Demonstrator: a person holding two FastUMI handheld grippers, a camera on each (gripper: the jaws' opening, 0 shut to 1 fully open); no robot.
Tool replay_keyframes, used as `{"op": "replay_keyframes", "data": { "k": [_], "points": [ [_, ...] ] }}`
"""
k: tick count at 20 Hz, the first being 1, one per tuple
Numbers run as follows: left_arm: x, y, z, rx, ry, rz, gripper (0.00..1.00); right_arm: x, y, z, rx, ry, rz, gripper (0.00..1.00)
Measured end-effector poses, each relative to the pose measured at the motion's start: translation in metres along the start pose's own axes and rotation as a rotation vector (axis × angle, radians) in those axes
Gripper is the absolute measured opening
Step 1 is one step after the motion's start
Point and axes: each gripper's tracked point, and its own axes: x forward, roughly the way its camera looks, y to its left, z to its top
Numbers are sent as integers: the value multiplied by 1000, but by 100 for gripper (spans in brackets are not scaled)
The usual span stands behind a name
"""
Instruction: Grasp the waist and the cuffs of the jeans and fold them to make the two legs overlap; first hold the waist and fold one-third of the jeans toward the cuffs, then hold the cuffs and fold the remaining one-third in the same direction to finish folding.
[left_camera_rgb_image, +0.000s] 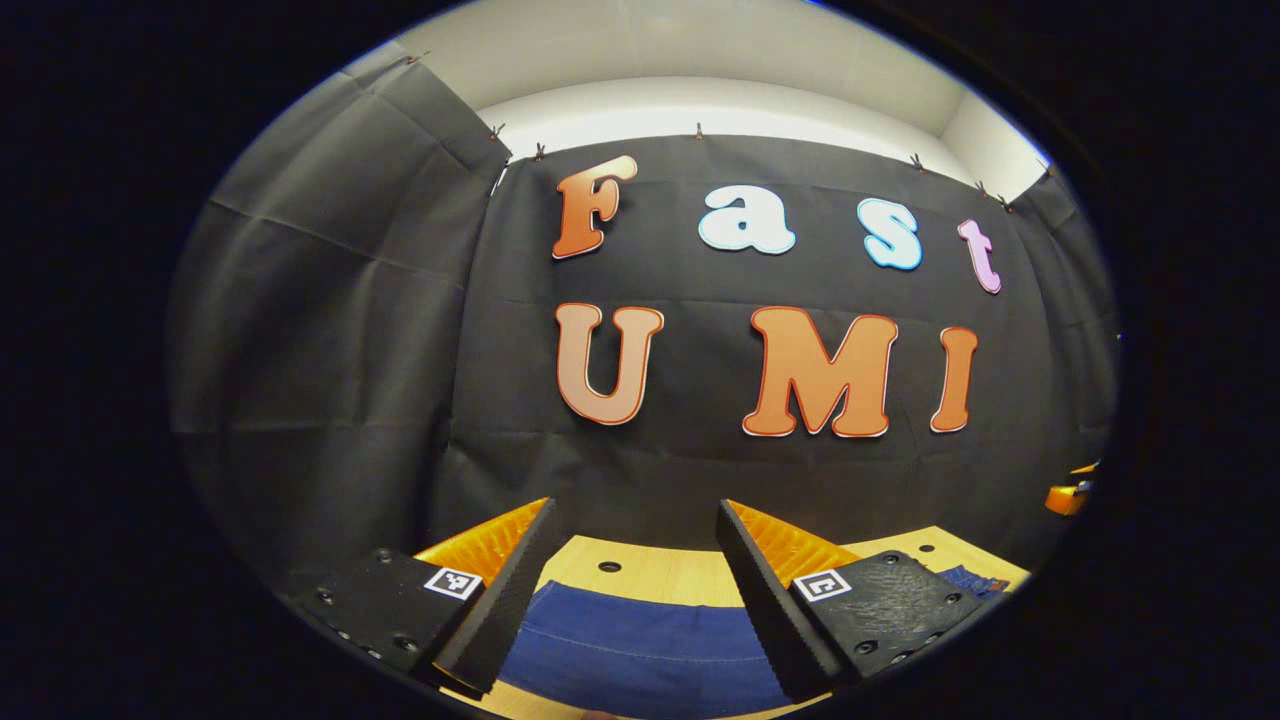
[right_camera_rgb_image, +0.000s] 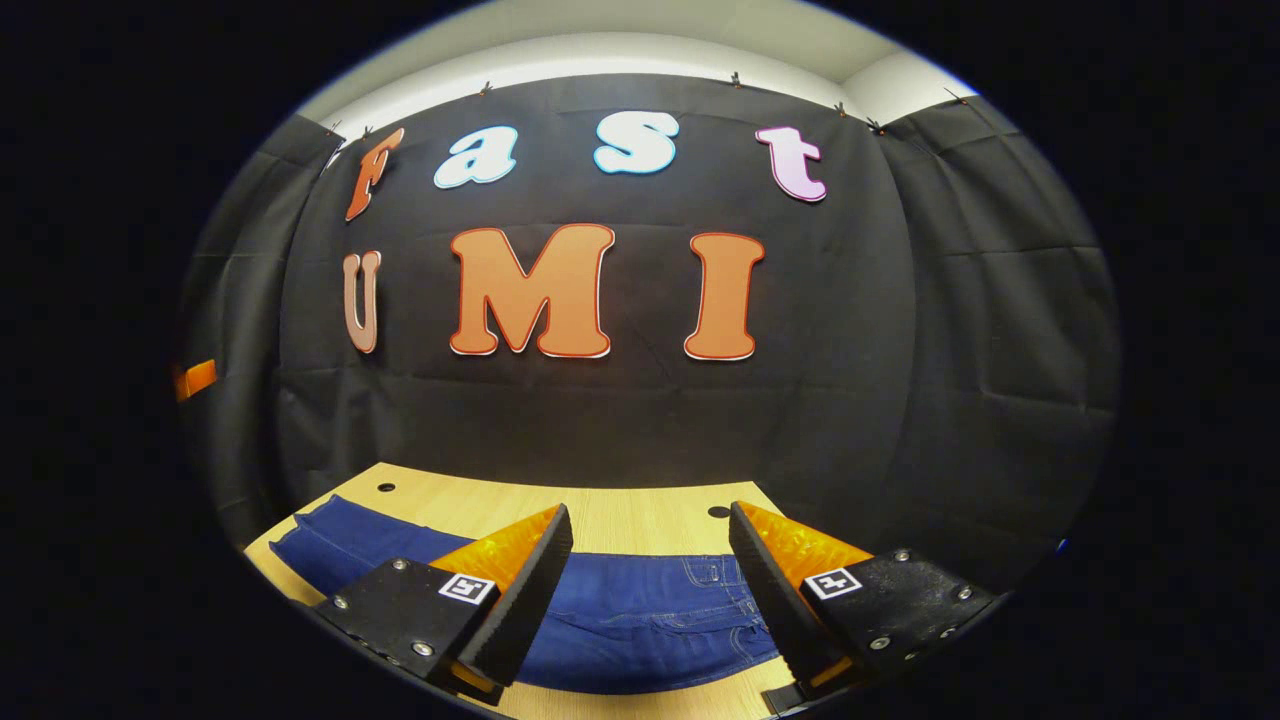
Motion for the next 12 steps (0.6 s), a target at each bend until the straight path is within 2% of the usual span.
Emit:
{"op": "replay_keyframes", "data": {
  "k": [3,4,6,7,11,12],
  "points": [
    [2,-2,-1,26,-4,-9,97,3,1,-3,-10,6,0,97],
    [3,-2,-3,34,-4,-11,95,3,1,-4,-13,11,0,100],
    [7,1,-10,56,-1,-12,97,8,4,-8,-15,21,4,100],
    [9,3,-15,81,7,-25,97,9,6,-10,-14,26,9,97],
    [18,19,-60,317,72,-39,97,16,14,-23,-26,56,22,97],
    [20,23,-75,387,105,-44,100,17,17,-25,-30,66,29,97]
  ]
}}
